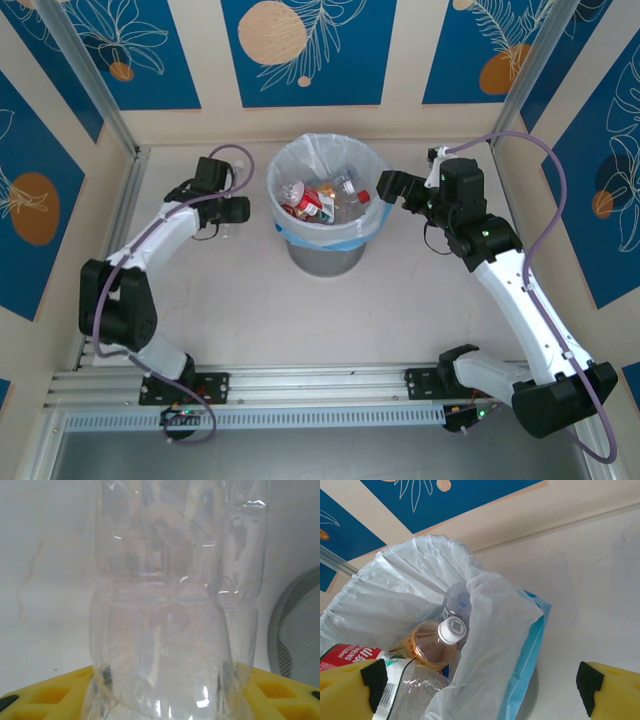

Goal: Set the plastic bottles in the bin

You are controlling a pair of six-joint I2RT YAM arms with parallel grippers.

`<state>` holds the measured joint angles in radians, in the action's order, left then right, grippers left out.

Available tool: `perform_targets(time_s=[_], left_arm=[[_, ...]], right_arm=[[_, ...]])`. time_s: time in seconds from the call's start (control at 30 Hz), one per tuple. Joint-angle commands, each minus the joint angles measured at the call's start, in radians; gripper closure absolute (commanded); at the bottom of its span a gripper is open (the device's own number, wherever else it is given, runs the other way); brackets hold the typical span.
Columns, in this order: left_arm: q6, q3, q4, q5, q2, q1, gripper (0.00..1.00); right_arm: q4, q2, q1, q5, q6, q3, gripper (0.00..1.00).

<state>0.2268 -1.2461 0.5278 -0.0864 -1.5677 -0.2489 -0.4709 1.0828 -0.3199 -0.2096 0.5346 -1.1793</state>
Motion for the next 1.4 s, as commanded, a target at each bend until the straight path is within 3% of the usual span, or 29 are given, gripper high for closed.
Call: perform_targets(time_s=[0.0, 0.2, 0.43, 0.6, 0.83, 1.37], left_arm=[[0.036, -0.067, 0.02, -0.053, 0.093, 0.007, 0.43], [0.003, -0.12, -0.096, 0.012, 0.211, -0.013, 0.43], [-0.148, -0.213, -0.143, 0.077, 0.201, -0.076, 0.42], [-0.219, -0.252, -0.182, 0.106, 0.18, -0.101, 0.43], [-0.406, -0.332, -0.216, 0.281, 0.105, -0.151, 0.44], [-0.872, -0.769, 0.066, 0.649, -0.213, -0.213, 0.36]], right_arm=[[0.03, -0.015, 0.007, 0.0, -0.004, 0.016, 0.01], [0.065, -0.015, 0.013, 0.038, -0.014, 0.041, 0.0], [0.069, -0.017, 0.013, 0.184, -0.122, 0.05, 0.01], [0.035, -0.028, 0.011, 0.191, -0.158, 0.051, 0.01], [0.021, -0.041, 0.011, 0.16, -0.157, 0.054, 0.0], [-0.002, -0.056, 0.013, 0.126, -0.133, 0.052, 0.01]])
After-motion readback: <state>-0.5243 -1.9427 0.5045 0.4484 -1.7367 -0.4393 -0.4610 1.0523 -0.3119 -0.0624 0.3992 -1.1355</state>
